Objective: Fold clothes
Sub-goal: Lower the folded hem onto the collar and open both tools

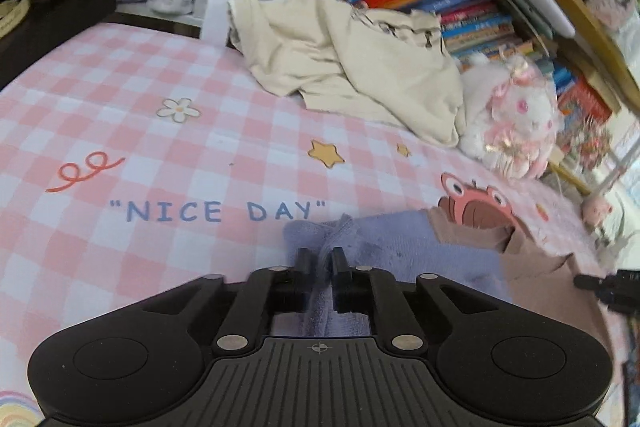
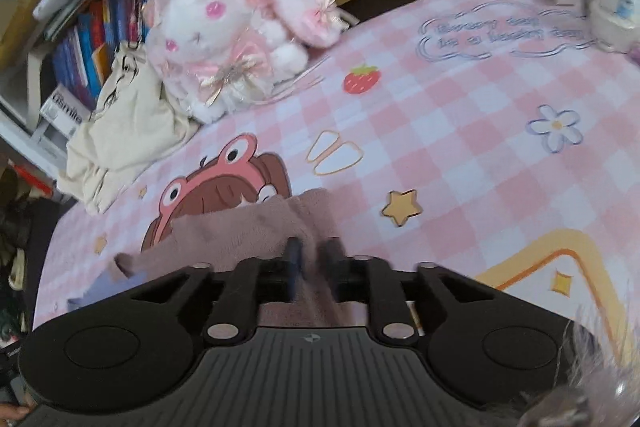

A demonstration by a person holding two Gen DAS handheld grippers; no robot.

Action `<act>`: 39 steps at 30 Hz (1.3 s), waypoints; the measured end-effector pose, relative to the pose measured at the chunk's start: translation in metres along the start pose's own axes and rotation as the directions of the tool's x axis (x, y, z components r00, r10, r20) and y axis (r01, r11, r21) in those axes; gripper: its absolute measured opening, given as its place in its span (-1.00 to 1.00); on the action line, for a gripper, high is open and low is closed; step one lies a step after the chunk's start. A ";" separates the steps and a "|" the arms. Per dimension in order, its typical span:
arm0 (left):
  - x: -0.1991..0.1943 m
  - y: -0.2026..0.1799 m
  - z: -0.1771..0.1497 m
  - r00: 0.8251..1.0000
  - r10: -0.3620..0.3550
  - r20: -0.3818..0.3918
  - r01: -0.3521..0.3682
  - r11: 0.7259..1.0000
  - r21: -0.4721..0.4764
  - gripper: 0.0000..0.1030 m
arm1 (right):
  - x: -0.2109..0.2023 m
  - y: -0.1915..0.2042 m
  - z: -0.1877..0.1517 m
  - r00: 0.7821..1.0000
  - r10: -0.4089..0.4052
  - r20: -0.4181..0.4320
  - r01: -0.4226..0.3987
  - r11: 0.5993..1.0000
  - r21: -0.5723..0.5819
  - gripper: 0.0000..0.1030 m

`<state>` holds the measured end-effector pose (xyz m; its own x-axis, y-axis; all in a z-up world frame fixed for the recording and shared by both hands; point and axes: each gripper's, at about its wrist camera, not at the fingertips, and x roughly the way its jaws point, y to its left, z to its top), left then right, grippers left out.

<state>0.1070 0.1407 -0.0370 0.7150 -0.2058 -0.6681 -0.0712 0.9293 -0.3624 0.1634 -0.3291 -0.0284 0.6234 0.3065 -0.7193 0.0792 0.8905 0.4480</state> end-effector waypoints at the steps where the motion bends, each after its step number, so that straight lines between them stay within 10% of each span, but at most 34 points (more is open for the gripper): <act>1: -0.005 0.001 0.000 1.000 0.019 0.005 -0.019 1.000 0.002 -0.42 | -0.005 -0.001 -0.001 1.000 -0.007 0.011 0.007 1.000 -0.001 -0.28; 7: -0.019 0.011 -0.011 0.999 -0.018 -0.046 0.016 0.998 -0.056 0.26 | -0.019 -0.008 -0.016 0.999 0.012 -0.048 -0.014 0.999 -0.041 -0.24; 11: -0.015 0.020 -0.021 0.995 -0.068 -0.070 0.058 0.989 -0.134 0.19 | -0.013 -0.012 -0.031 0.995 0.034 -0.089 -0.036 0.999 -0.023 -0.28; 14: -0.006 0.024 -0.021 0.990 -0.111 -0.090 0.093 0.979 -0.181 -0.61 | -0.012 -0.011 -0.035 0.995 0.051 -0.090 -0.050 0.999 0.010 -0.48; 17: -0.005 0.026 -0.019 0.993 -0.087 -0.081 0.072 0.982 -0.175 -0.70 | -0.010 -0.007 -0.036 0.992 0.074 -0.102 -0.071 0.997 0.038 -0.59; 30: -0.005 0.054 -0.006 0.998 -0.043 -0.053 0.035 0.988 -0.154 -0.65 | 0.003 0.018 -0.044 0.983 0.132 -0.131 -0.124 0.990 0.066 -0.55; 39: -0.030 0.027 -0.004 0.994 0.088 -0.067 -0.097 0.985 -0.140 -0.22 | -0.017 0.053 -0.047 0.995 0.047 -0.084 -0.061 0.982 -0.180 0.15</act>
